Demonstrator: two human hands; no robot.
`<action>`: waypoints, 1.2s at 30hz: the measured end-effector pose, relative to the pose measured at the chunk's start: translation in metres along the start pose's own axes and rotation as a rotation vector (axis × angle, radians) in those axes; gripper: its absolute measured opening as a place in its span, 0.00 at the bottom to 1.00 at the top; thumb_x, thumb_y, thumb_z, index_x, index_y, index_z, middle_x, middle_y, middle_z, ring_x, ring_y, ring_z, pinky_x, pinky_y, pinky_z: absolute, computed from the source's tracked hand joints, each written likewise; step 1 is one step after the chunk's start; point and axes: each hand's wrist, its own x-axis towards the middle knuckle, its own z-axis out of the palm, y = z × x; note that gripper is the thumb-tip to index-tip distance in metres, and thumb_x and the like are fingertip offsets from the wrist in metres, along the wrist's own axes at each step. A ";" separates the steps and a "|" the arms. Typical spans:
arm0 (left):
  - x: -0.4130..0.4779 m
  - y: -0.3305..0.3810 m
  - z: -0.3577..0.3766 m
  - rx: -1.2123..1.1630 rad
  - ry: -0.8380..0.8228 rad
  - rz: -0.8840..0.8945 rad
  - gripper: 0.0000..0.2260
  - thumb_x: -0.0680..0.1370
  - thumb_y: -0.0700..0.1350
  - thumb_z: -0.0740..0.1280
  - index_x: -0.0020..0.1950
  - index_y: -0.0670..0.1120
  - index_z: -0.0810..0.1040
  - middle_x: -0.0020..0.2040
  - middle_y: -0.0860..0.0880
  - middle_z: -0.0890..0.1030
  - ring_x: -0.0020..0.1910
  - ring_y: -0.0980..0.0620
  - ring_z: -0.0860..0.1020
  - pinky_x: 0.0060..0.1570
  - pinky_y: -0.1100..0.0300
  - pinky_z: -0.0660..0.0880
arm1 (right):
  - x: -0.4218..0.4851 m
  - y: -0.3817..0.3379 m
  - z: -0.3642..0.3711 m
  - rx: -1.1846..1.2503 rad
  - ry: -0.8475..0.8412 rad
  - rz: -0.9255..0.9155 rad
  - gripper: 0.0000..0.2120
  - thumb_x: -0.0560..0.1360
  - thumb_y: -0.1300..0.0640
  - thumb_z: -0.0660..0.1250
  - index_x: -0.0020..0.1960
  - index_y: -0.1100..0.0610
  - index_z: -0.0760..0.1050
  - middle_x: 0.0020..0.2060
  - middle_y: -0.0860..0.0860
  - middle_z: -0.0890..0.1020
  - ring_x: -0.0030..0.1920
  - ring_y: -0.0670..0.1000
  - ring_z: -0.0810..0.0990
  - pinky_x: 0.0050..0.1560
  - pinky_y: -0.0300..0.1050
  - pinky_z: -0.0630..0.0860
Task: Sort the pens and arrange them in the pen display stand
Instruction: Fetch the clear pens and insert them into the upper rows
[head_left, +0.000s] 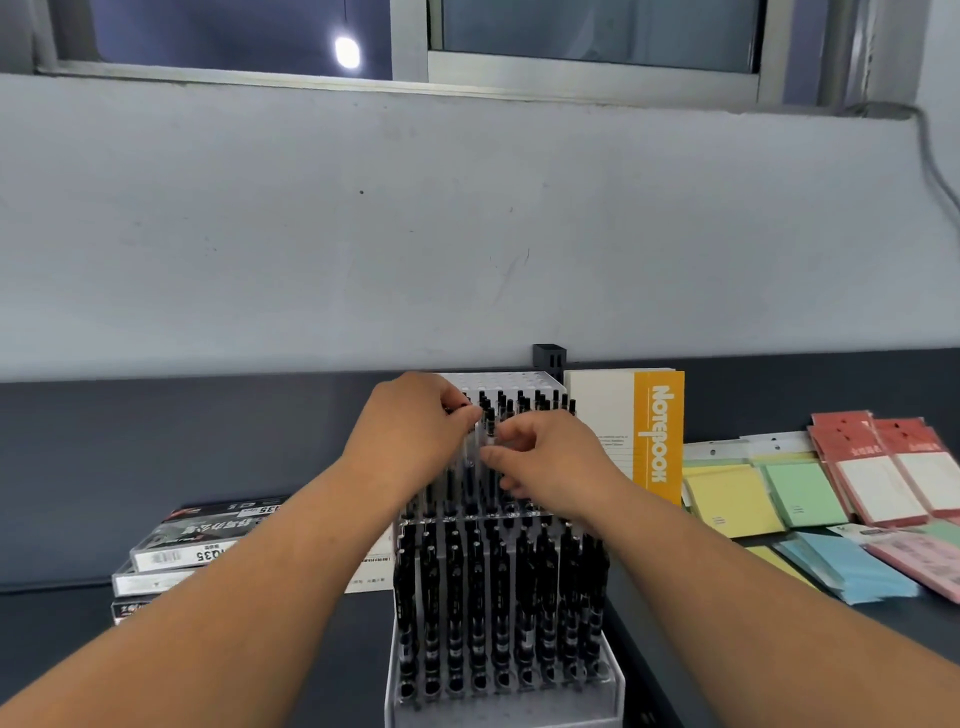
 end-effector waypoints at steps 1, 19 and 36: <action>0.002 0.000 -0.002 -0.025 -0.041 -0.006 0.09 0.77 0.51 0.67 0.44 0.47 0.82 0.33 0.51 0.82 0.35 0.54 0.82 0.40 0.60 0.76 | 0.001 0.001 -0.001 0.006 0.006 0.002 0.12 0.75 0.52 0.71 0.56 0.54 0.79 0.42 0.47 0.82 0.41 0.49 0.84 0.48 0.50 0.82; 0.022 0.004 -0.008 0.188 -0.195 0.075 0.08 0.77 0.53 0.67 0.42 0.52 0.82 0.29 0.53 0.82 0.26 0.58 0.79 0.41 0.60 0.79 | 0.003 0.001 -0.003 -0.269 0.007 -0.112 0.09 0.76 0.50 0.69 0.54 0.51 0.79 0.43 0.45 0.82 0.45 0.46 0.81 0.51 0.42 0.76; 0.005 -0.007 0.004 -0.037 -0.030 0.013 0.07 0.76 0.53 0.68 0.40 0.52 0.79 0.28 0.53 0.81 0.25 0.56 0.79 0.39 0.58 0.80 | -0.002 0.001 0.005 -0.281 0.068 -0.125 0.06 0.75 0.48 0.69 0.44 0.50 0.79 0.36 0.42 0.78 0.38 0.40 0.76 0.45 0.36 0.73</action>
